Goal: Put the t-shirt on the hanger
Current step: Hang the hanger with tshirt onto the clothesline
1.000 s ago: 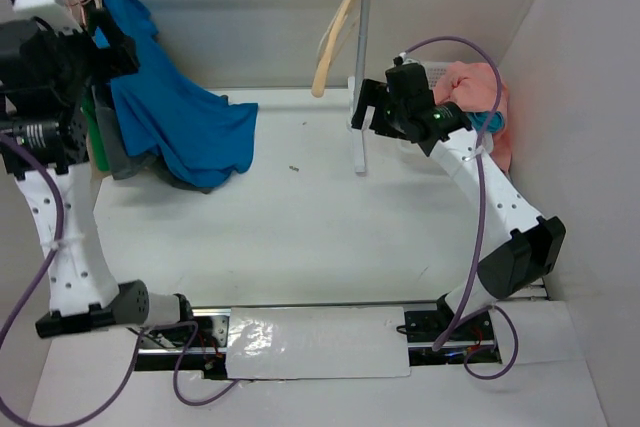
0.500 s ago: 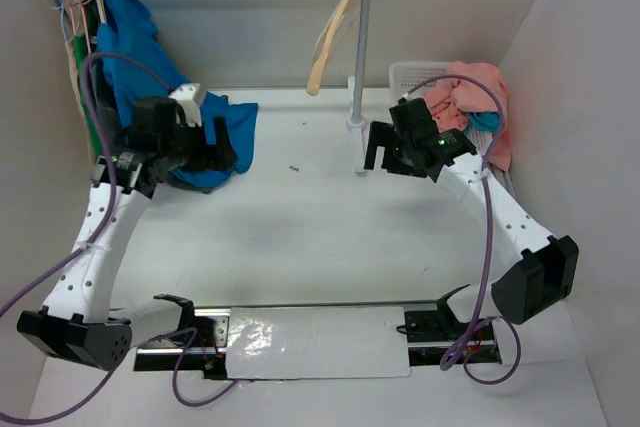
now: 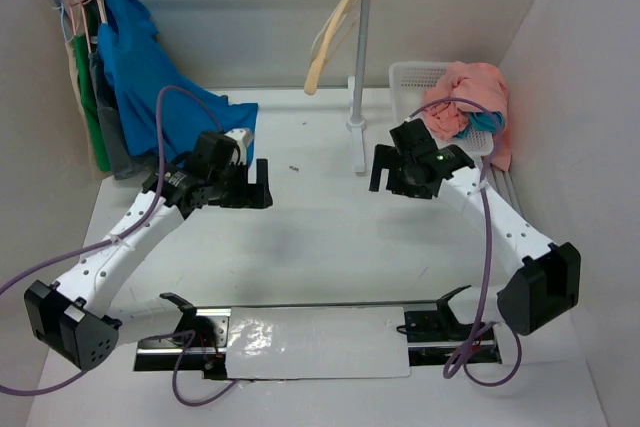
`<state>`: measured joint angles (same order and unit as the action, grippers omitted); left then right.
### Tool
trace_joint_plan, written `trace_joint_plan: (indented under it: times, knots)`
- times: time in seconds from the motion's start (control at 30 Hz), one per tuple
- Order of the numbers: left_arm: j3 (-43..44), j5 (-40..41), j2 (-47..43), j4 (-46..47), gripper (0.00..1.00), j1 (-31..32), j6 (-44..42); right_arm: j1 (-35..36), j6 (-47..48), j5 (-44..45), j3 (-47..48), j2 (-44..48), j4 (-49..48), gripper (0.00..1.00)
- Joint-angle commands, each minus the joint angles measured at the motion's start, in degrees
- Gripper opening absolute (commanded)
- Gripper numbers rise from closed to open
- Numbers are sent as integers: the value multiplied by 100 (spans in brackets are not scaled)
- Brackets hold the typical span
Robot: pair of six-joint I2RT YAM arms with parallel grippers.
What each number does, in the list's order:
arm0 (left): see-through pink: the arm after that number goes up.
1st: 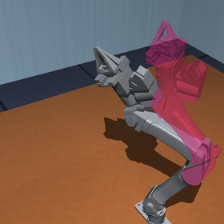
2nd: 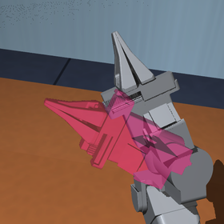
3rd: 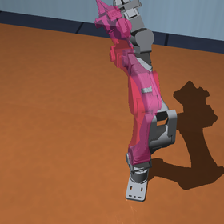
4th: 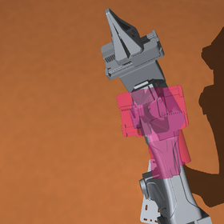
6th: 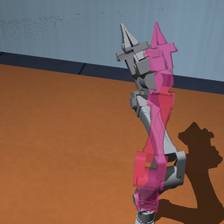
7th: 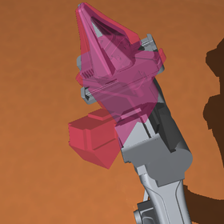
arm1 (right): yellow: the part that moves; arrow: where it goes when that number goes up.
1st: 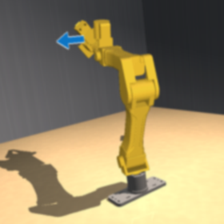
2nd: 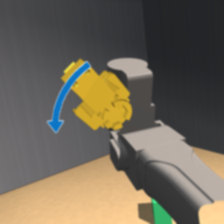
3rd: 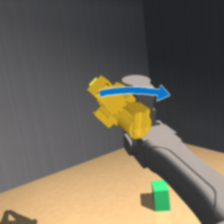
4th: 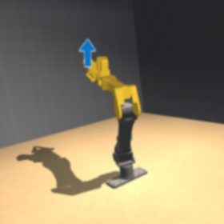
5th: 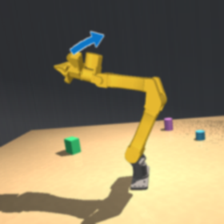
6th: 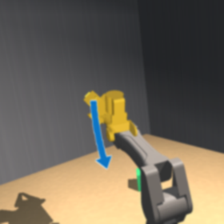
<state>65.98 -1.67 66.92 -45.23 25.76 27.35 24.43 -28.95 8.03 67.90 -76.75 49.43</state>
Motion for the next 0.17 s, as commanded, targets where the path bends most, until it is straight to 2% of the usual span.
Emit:
trace_joint_plan:
  times: [0.0,0.13]
  knots:
    - [65,491,41,217,100,271,297,-34,-49,181,-110,450,-118,100]
    - [65,641,277,217,100,640,437,-34,-49,111,-347,609,-267,99]
